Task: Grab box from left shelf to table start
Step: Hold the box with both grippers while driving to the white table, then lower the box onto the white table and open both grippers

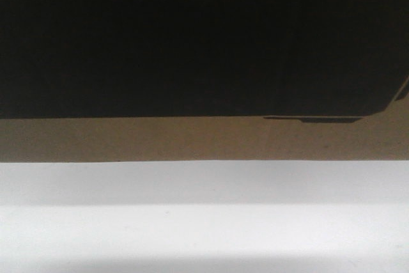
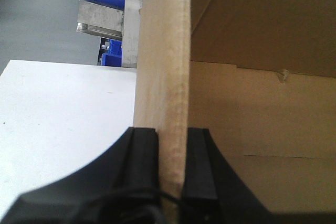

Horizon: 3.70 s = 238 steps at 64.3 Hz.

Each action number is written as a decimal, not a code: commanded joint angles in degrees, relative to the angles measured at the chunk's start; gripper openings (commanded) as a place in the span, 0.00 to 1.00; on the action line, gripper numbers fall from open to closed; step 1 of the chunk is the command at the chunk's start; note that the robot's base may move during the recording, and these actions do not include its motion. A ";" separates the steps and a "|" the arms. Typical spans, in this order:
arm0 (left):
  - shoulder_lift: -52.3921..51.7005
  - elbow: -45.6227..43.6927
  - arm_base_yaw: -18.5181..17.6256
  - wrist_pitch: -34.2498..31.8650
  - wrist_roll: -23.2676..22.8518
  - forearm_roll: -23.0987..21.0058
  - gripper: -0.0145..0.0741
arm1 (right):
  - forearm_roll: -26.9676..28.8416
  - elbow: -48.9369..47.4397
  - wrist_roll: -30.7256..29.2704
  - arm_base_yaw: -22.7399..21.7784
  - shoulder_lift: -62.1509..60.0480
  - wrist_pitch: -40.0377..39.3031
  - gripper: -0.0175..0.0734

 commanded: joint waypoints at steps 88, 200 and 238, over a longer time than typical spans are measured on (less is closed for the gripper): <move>-0.27 -2.55 0.50 -12.59 -1.29 5.19 0.05 | -9.73 -1.85 -0.27 -0.72 0.62 -7.93 0.25; 46.62 -16.54 2.10 -9.15 -1.21 2.76 0.06 | -11.77 -11.04 -0.33 -0.80 40.71 -20.17 0.25; 47.75 -16.54 2.21 -8.76 -2.34 4.25 0.64 | -11.17 -11.04 -5.59 0.27 42.67 -20.79 0.74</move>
